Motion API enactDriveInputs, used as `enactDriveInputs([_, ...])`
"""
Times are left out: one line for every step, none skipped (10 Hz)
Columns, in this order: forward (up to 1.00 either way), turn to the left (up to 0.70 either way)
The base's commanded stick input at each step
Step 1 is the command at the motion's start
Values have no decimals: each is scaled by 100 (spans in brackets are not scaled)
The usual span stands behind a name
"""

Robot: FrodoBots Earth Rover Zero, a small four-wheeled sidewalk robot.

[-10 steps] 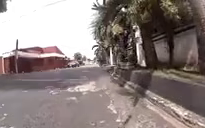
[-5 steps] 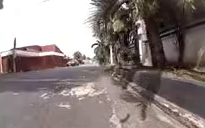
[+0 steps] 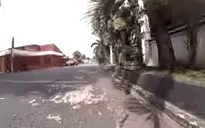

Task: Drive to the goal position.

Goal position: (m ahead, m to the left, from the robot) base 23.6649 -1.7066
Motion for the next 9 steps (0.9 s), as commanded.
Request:
enactDriveInputs([70, 0])
enactDriveInputs([70, 0])
enactDriveInputs([70, 0])
enactDriveInputs([70, 0])
enactDriveInputs([70, 0])
enactDriveInputs([70, 0])
enactDriveInputs([70, 0])
enactDriveInputs([70, 0])
enactDriveInputs([70, 0])
